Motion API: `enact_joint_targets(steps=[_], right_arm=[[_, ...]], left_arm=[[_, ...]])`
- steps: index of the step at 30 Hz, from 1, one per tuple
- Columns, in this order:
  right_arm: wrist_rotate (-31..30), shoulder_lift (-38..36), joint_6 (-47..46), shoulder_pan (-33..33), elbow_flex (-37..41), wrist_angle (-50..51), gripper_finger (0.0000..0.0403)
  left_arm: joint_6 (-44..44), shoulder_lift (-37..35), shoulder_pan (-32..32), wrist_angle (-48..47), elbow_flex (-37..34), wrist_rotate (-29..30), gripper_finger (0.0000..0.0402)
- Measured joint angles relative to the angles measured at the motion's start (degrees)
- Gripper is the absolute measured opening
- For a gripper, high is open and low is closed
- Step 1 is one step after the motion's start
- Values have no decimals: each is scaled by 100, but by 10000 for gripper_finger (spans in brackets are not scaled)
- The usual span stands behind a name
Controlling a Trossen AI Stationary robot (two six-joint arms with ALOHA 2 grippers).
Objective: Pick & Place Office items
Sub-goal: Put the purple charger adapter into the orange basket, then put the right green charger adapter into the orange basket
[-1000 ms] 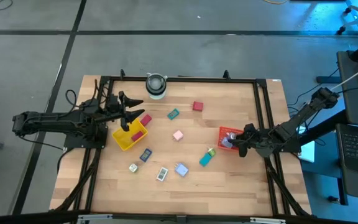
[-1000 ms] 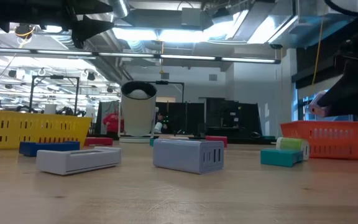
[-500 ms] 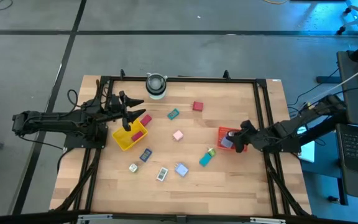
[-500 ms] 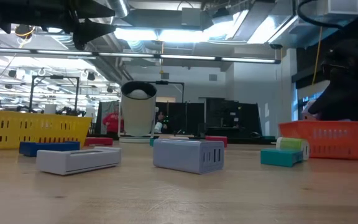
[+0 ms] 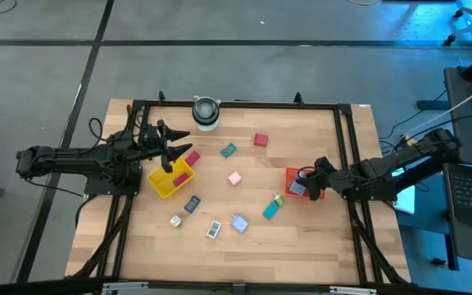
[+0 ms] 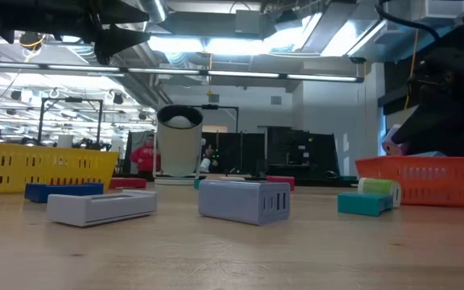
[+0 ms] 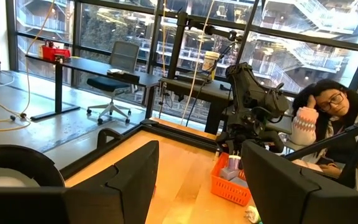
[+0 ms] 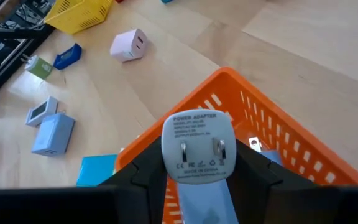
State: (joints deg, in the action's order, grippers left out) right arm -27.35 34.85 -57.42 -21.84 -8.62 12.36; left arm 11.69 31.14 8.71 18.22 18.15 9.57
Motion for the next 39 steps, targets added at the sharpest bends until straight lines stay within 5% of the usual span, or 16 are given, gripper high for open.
enact_joint_targets(steps=[12,23,33,39], right_arm=[[51,0,435,4,0,-210,157],[59,0,666,4,-2,-502,254],[48,7,1015,103,-214,-326,236],[-106,275,1514,348,-1473,1380,226]], left_arm=[[-1,0,0,-2,0,1,226],[5,0,0,-4,-1,-10,226],[4,0,0,-4,0,-21,226],[20,0,0,-4,-1,-10,226]])
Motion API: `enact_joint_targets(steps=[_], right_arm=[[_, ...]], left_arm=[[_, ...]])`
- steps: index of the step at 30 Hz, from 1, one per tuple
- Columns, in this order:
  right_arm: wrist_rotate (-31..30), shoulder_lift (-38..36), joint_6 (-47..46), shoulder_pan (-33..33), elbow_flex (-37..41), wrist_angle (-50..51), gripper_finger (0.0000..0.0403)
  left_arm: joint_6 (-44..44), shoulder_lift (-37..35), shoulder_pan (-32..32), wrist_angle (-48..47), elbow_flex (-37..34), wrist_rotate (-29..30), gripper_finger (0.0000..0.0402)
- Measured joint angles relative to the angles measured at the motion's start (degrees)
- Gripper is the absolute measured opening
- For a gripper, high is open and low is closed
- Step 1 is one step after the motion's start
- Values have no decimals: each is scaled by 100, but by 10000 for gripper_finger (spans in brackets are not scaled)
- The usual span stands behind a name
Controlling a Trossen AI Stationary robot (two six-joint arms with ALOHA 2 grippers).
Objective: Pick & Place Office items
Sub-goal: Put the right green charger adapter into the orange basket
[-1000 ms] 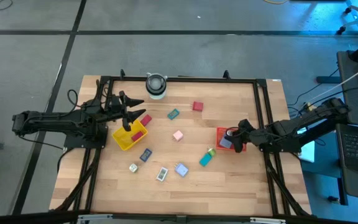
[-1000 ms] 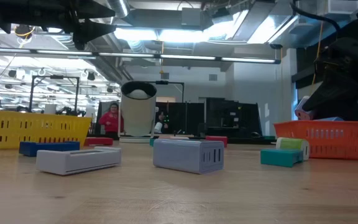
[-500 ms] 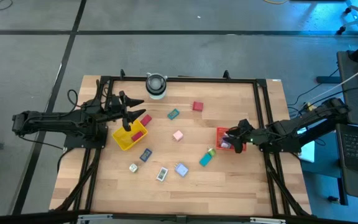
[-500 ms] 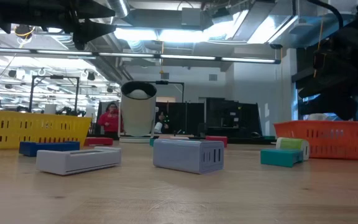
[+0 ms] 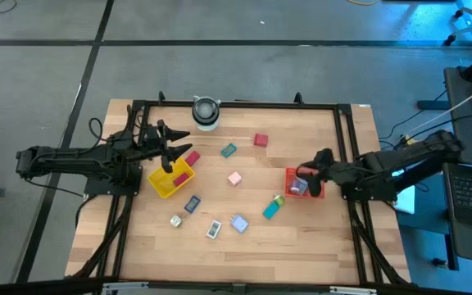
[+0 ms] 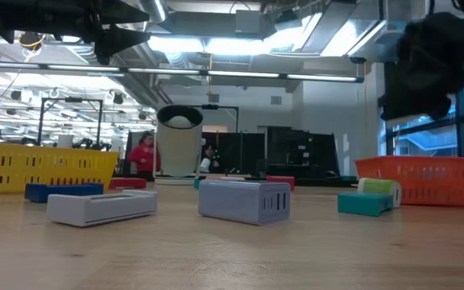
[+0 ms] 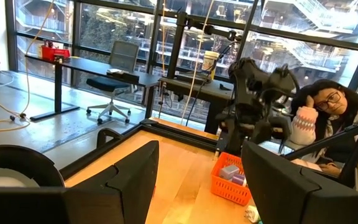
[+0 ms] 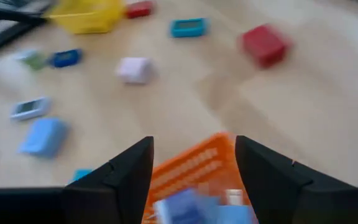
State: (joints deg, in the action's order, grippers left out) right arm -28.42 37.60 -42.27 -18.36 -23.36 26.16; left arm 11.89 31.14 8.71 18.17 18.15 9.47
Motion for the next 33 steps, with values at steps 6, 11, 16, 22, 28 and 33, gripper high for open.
enact_joint_targets(steps=[6,11,16,22,28,33], right_arm=[[-3,887,-905,100,-1010,1159,222],[481,2196,-1133,16,-1589,1205,222],[823,3367,-1151,-76,-2205,1210,221],[1501,4361,-1136,-216,-3014,1315,221],[1829,5133,-1528,-360,-3526,1803,221],[2121,5455,-1782,-372,-3527,1777,221]], left_arm=[[103,0,0,0,1,7,226],[99,0,0,-2,0,15,226],[97,-1,0,-95,0,116,226],[90,0,1,-234,1,116,226],[79,0,1,-378,0,116,226],[77,0,2,-492,0,116,226]])
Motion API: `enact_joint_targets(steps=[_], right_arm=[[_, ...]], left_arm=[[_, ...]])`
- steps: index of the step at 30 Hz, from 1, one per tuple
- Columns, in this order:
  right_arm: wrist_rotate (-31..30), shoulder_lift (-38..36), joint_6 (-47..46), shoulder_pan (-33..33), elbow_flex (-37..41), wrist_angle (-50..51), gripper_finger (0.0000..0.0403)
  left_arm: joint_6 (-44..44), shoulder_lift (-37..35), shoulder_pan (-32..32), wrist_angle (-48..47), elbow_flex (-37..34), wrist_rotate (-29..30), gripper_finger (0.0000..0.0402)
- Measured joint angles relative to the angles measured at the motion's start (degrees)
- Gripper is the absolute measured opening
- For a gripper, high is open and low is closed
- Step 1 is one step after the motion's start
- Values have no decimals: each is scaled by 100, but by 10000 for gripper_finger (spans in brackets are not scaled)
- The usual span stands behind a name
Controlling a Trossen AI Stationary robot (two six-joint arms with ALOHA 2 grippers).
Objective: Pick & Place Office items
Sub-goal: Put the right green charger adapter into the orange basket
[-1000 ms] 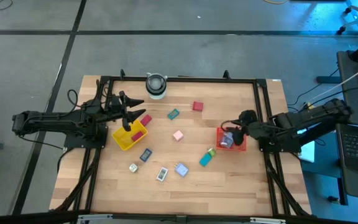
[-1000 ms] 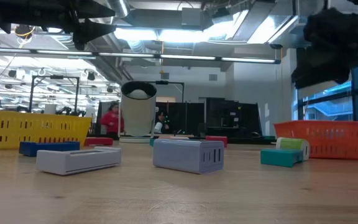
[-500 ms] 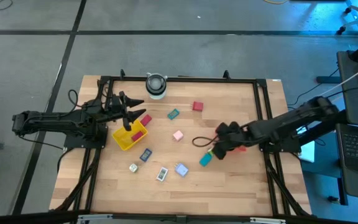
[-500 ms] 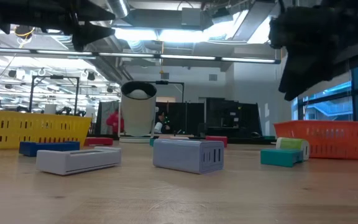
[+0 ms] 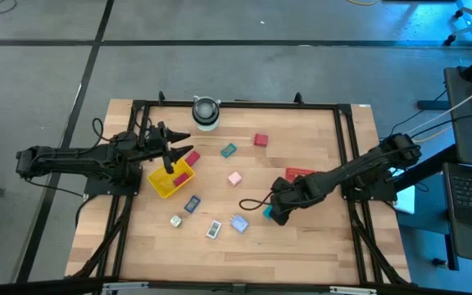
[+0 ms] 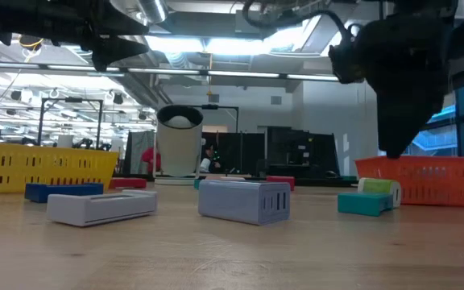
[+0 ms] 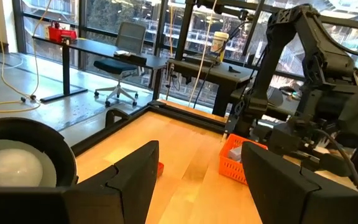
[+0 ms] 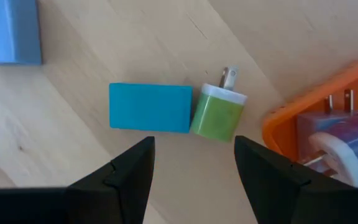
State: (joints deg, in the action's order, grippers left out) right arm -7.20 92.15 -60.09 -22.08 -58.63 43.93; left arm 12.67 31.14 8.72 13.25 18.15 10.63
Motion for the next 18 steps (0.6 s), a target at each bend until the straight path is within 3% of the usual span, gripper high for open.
enact_joint_targets(steps=[18], right_arm=[[18,38,258,204,221,156,221]], left_arm=[[-85,0,0,-126,0,-19,226]])
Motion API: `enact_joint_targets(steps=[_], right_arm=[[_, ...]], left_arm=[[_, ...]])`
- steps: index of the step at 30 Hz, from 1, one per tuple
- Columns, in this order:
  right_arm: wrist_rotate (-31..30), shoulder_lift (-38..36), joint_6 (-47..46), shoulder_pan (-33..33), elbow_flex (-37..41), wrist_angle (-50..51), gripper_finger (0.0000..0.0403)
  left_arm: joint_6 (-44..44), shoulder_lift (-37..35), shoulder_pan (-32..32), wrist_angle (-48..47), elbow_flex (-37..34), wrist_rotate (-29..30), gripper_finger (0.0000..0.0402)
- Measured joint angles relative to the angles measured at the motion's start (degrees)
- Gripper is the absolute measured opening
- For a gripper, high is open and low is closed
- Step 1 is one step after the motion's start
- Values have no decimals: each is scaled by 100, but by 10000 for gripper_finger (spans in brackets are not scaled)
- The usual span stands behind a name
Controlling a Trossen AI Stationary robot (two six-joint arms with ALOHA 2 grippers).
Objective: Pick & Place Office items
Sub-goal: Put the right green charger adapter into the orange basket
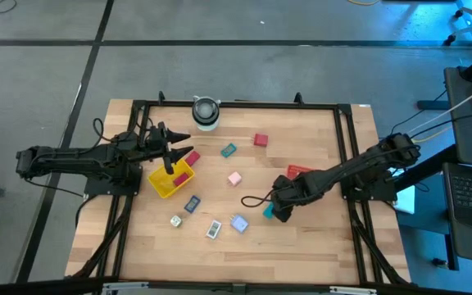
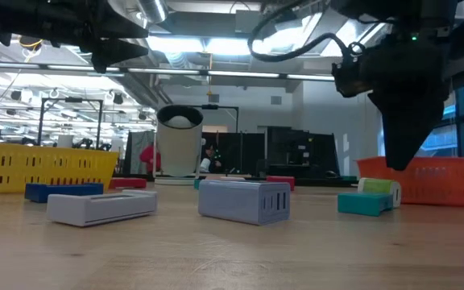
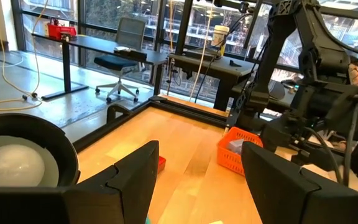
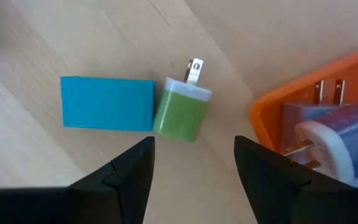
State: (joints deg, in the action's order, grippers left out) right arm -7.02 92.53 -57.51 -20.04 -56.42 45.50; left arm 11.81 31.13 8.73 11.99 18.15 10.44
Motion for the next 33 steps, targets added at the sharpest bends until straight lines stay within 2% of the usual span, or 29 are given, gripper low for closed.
enact_joint_targets(steps=[9,17,33], right_arm=[[11,0,563,301,55,65,221],[360,0,546,335,247,-600,221],[297,-1,464,298,248,-951,217]], left_arm=[[2,0,-2,-12,0,0,226],[37,-1,0,-55,0,-2,226],[109,-1,0,-86,0,-5,226]])
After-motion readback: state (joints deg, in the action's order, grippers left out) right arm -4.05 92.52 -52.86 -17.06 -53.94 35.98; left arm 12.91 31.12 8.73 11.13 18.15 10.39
